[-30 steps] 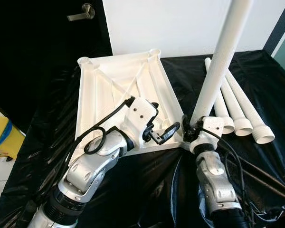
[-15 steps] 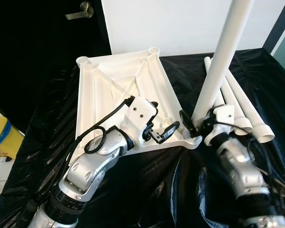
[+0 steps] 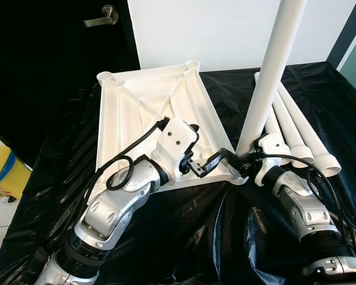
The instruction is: Building children table
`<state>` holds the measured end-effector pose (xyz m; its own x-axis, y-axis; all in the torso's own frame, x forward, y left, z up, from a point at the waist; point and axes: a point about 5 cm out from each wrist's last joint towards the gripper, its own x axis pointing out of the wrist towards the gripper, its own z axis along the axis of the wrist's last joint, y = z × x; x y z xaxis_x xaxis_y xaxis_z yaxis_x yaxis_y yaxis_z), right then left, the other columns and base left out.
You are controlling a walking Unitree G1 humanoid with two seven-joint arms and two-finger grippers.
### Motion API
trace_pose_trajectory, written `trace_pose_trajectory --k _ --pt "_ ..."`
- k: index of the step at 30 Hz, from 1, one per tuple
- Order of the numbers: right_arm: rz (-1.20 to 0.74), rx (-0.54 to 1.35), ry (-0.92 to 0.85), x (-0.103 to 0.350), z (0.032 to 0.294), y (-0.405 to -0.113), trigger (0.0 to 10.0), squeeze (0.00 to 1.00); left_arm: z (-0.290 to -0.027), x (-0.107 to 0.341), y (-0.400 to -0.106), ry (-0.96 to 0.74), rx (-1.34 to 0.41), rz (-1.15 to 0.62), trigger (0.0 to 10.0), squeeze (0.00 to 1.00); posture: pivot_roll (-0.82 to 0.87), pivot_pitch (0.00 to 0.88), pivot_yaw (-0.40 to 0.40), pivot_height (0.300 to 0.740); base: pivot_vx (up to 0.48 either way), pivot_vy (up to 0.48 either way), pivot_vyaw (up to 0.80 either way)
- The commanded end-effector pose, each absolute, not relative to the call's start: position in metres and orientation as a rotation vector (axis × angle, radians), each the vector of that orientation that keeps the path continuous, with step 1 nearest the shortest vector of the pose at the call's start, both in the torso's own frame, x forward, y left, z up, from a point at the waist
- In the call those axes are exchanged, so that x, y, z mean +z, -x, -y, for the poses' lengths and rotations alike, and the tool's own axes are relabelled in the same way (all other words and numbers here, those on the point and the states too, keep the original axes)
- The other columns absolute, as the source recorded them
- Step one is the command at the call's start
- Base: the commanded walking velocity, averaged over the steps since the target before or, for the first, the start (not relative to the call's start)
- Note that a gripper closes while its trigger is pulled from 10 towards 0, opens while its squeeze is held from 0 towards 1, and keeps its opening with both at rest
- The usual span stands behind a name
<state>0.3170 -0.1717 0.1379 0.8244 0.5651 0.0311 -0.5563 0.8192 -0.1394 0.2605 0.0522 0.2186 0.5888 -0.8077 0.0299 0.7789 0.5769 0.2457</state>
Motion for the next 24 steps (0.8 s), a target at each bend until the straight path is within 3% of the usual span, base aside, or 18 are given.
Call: trace_pose_trajectory --k 1,2,3,4,8,15,24 --pt "0.02 0.601 0.138 0.128 0.171 -0.316 0.0 0.0 -0.052 0.216 -0.259 -0.226 -0.997 0.137 10.0 0.0 -0.05 0.066 0.049 0.74 0.0 0.0 0.0" --pt "0.016 0.55 0.137 0.125 0.174 -0.317 3.0 0.0 -0.052 0.216 -0.259 -0.227 -1.0 0.136 10.0 0.0 -0.05 0.063 0.049 0.74 0.0 0.0 0.0" --pt "0.011 0.516 0.134 0.123 0.176 -0.317 7.6 0.0 -0.051 0.215 -0.258 -0.227 -1.002 0.136 10.0 0.0 -0.06 0.059 0.046 0.74 0.0 0.0 0.0" --pt "0.012 0.485 0.126 0.122 0.177 -0.317 10.0 0.0 -0.051 0.215 -0.258 -0.226 -1.004 0.136 10.0 0.0 -0.06 0.058 0.046 0.74 0.0 0.0 0.0" --pt "0.013 0.469 0.115 0.122 0.178 -0.318 10.0 0.0 -0.05 0.215 -0.258 -0.225 -1.006 0.136 10.0 0.0 -0.06 0.057 0.045 0.74 0.0 0.0 0.0" --pt "-0.082 0.069 -0.002 0.106 0.159 -0.313 10.0 0.0 -0.045 0.215 -0.26 -0.212 -1.009 0.146 10.0 0.0 -0.07 0.035 0.018 0.74 0.0 0.0 0.0" --pt "-0.129 -0.19 -0.118 0.097 0.133 -0.307 10.0 0.0 -0.042 0.213 -0.257 -0.205 -1.017 0.146 10.0 0.0 -0.06 0.034 0.03 0.74 0.0 0.0 0.0"
